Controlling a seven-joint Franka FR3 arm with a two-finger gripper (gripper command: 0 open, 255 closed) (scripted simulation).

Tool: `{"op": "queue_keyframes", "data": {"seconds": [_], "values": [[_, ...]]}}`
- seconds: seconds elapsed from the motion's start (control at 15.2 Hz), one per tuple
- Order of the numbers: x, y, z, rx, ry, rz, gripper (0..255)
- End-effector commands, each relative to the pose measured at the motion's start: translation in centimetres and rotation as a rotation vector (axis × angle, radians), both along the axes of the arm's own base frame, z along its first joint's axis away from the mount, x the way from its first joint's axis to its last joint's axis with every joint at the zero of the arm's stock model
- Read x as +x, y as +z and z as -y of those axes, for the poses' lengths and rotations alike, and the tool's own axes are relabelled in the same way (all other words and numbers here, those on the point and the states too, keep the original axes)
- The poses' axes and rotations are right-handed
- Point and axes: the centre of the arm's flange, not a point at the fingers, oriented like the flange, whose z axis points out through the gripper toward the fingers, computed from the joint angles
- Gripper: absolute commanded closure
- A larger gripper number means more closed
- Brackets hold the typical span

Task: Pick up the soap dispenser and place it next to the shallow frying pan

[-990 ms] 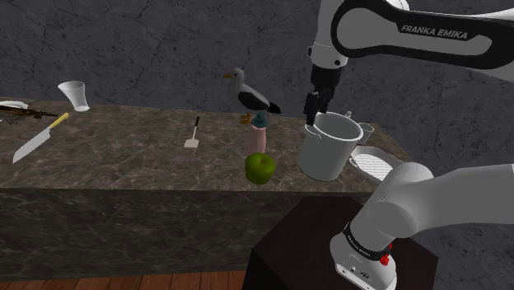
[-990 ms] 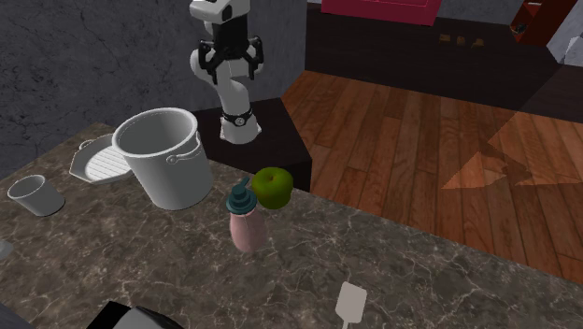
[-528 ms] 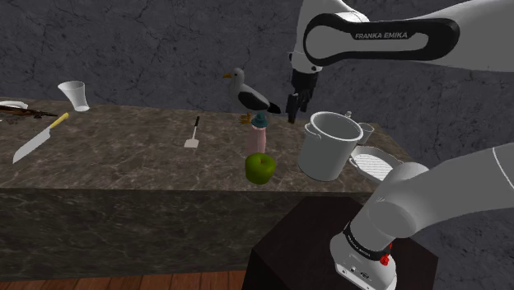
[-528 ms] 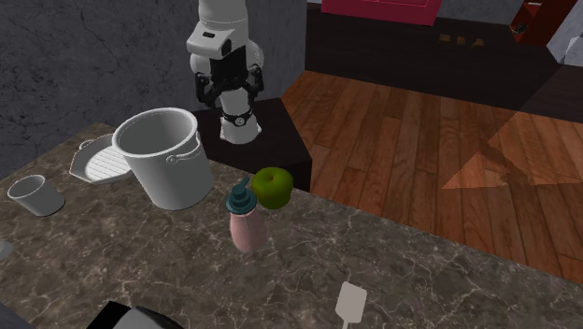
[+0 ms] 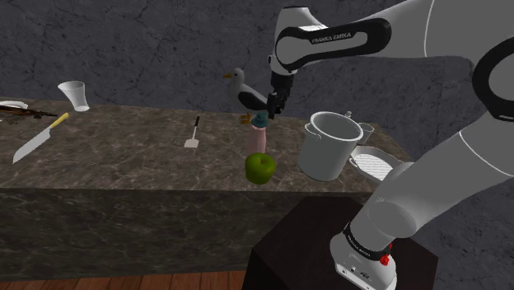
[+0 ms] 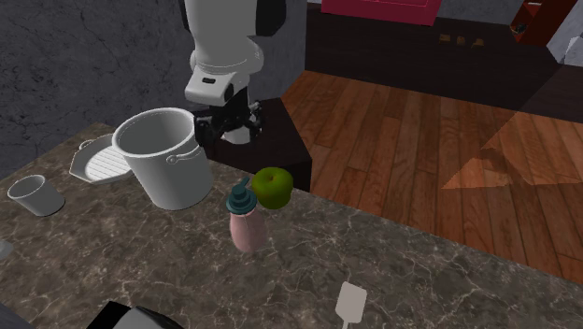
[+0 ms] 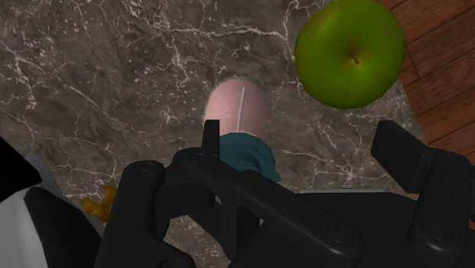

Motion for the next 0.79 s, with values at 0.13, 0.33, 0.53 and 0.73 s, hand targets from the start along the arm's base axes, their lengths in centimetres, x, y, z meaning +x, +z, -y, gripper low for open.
{"op": "queue_keyframes", "data": {"seconds": [0.13, 0.33, 0.53, 0.73], "values": [[4.5, -1.8, 0.7, 0.01, 0.041, 0.022, 0], [6.3, -3.1, 1.0, 0.014, 0.057, 0.03, 0], [6.3, -4.7, 1.0, 0.014, 0.057, 0.03, 0], [6.4, -6.2, 1.1, 0.014, 0.057, 0.03, 0]]}}
